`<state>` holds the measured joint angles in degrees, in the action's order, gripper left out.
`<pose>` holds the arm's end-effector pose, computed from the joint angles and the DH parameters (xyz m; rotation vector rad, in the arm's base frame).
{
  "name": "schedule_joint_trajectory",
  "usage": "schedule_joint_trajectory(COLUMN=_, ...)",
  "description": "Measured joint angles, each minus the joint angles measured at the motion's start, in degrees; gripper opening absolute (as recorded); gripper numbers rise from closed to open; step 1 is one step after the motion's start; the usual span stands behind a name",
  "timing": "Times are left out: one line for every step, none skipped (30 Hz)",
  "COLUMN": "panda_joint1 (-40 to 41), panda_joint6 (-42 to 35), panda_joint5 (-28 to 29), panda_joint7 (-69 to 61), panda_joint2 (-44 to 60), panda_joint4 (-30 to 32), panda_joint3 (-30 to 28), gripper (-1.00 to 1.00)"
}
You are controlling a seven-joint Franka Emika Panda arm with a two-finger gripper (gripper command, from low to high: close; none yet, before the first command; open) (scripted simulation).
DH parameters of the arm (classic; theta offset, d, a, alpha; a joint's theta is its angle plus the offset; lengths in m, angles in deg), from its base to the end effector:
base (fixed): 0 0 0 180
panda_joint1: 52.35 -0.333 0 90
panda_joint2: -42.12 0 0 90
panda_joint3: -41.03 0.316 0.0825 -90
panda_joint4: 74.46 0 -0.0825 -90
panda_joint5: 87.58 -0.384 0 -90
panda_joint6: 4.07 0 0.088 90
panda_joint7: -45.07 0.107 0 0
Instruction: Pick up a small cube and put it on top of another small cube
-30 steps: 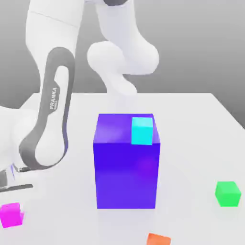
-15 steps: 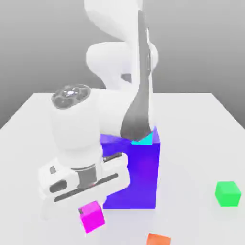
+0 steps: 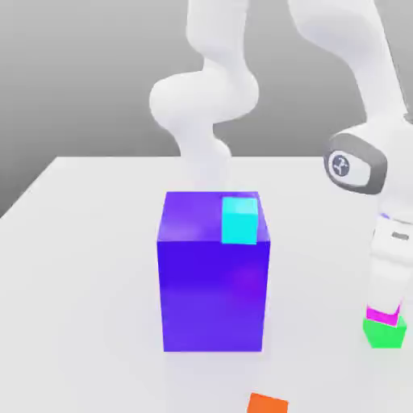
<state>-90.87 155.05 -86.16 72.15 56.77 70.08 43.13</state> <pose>0.3488 0.3017 0.1812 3.1153 0.4046 -0.0016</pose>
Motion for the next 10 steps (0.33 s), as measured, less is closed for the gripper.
schedule_joint_trajectory(panda_joint1=0.01, panda_joint6=0.0, panda_joint5=0.0, panda_joint7=0.0, panda_joint2=0.0, panda_joint4=0.0, panda_joint3=0.0, gripper=1.0)
schedule_joint_trajectory(panda_joint1=0.02, panda_joint6=0.0, panda_joint5=0.0, panda_joint7=0.0, panda_joint2=0.0, panda_joint4=0.0, panda_joint3=0.0, gripper=1.0)
schedule_joint_trajectory(panda_joint1=0.03, panda_joint6=0.0, panda_joint5=0.0, panda_joint7=0.0, panda_joint2=0.0, panda_joint4=0.0, panda_joint3=0.0, gripper=1.0)
schedule_joint_trajectory(panda_joint1=0.04, panda_joint6=0.0, panda_joint5=0.0, panda_joint7=0.0, panda_joint2=0.0, panda_joint4=0.0, panda_joint3=0.0, gripper=1.0)
schedule_joint_trajectory(panda_joint1=-0.19, panda_joint6=0.53, panda_joint5=0.16, panda_joint7=0.23, panda_joint2=0.57, panda_joint4=-0.07, panda_joint3=0.04, gripper=1.0)
schedule_joint_trajectory(panda_joint1=-0.26, panda_joint6=-0.18, panda_joint5=0.13, panda_joint7=0.26, panda_joint2=-0.18, panda_joint4=-0.05, panda_joint3=0.13, gripper=1.0)
schedule_joint_trajectory(panda_joint1=-0.25, panda_joint6=-1.51, panda_joint5=0.0, panda_joint7=0.2, panda_joint2=-1.58, panda_joint4=0.02, panda_joint3=0.23, gripper=1.0)
schedule_joint_trajectory(panda_joint1=-0.25, panda_joint6=-3.15, panda_joint5=-0.2, panda_joint7=0.07, panda_joint2=-3.32, panda_joint4=0.11, panda_joint3=0.31, gripper=1.0)
schedule_joint_trajectory(panda_joint1=-0.19, panda_joint6=-4.94, panda_joint5=-0.42, panda_joint7=-0.08, panda_joint2=-5.21, panda_joint4=0.2, panda_joint3=0.42, gripper=1.0)
schedule_joint_trajectory(panda_joint1=-0.12, panda_joint6=-6.8, panda_joint5=-0.6, panda_joint7=-0.21, panda_joint2=-7.18, panda_joint4=0.31, panda_joint3=0.55, gripper=1.0)
